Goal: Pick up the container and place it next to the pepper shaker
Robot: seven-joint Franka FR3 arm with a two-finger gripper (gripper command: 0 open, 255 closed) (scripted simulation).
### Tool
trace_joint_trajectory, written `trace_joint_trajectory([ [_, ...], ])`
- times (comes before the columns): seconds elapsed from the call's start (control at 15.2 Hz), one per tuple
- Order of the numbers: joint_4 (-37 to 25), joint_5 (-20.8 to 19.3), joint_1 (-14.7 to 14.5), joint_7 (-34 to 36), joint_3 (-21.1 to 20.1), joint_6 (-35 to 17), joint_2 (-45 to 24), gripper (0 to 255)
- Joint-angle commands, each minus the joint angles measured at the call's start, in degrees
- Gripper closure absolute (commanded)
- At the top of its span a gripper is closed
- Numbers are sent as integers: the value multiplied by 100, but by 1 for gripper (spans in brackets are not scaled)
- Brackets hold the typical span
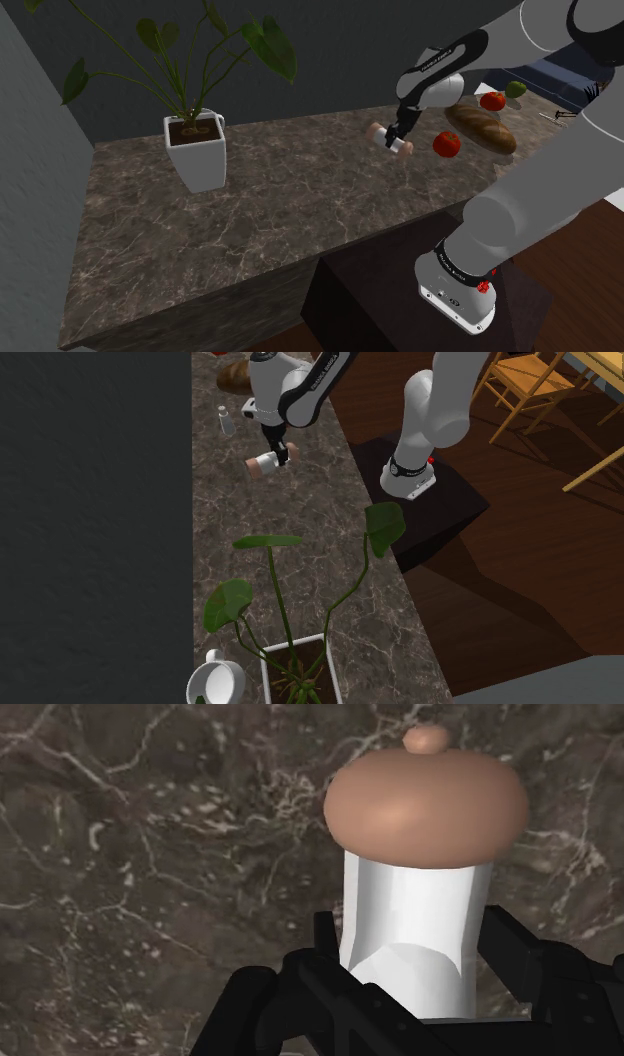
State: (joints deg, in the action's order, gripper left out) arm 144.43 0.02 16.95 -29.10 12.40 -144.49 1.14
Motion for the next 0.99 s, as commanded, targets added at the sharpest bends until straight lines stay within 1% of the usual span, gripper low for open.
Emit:
trace_joint_trajectory([
  [0.0, -28, -47, 6, 28, 3, 157, 131, 255],
  [0.92, -415, -259, 35, 193, -42, 1345, 946, 255],
])
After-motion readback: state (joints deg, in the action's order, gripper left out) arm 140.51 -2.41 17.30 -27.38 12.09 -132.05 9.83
